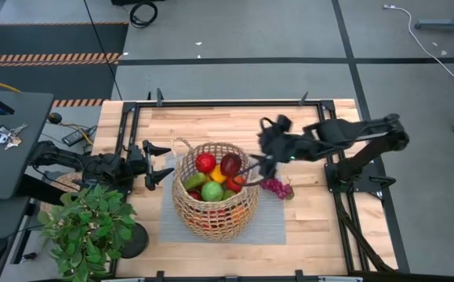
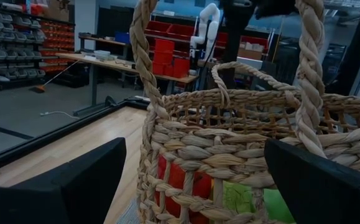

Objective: Build produce basket
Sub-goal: Put the red grapes into the brown basket

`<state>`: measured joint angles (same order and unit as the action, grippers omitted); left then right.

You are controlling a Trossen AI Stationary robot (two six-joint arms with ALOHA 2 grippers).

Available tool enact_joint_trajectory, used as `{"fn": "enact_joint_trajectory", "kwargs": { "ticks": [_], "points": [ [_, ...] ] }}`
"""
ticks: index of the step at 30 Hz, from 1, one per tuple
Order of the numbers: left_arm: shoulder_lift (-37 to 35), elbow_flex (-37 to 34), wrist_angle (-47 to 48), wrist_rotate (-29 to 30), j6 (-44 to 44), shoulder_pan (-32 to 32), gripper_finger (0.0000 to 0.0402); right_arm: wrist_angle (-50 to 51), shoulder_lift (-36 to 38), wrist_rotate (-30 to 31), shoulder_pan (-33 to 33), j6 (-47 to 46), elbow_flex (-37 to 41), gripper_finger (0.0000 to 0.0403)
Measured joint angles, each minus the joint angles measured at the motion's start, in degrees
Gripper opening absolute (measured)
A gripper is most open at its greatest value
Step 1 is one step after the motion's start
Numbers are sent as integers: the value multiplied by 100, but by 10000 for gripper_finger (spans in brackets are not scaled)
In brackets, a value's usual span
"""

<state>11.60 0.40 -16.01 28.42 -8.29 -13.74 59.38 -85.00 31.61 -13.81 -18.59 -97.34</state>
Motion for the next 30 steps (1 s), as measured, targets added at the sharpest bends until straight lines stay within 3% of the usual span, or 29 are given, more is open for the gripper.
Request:
{"fn": "enact_joint_trajectory", "kwargs": {
  "ticks": [5,10,19,24,30],
  "points": [
    [0,-2,1,0,-2,1,389,1539,291,-86,-566,-1690,21,320],
    [0,0,2,0,-2,2,389,1596,414,-19,-1412,-2697,636,320],
    [1,-1,0,0,0,2,389,134,467,847,-2573,-3653,2845,318],
    [0,-1,2,0,-2,1,389,-960,825,940,-2696,-3884,4176,310],
    [2,-2,0,0,0,0,389,-1693,1167,1545,-2550,-3791,5365,316]
  ]
}}
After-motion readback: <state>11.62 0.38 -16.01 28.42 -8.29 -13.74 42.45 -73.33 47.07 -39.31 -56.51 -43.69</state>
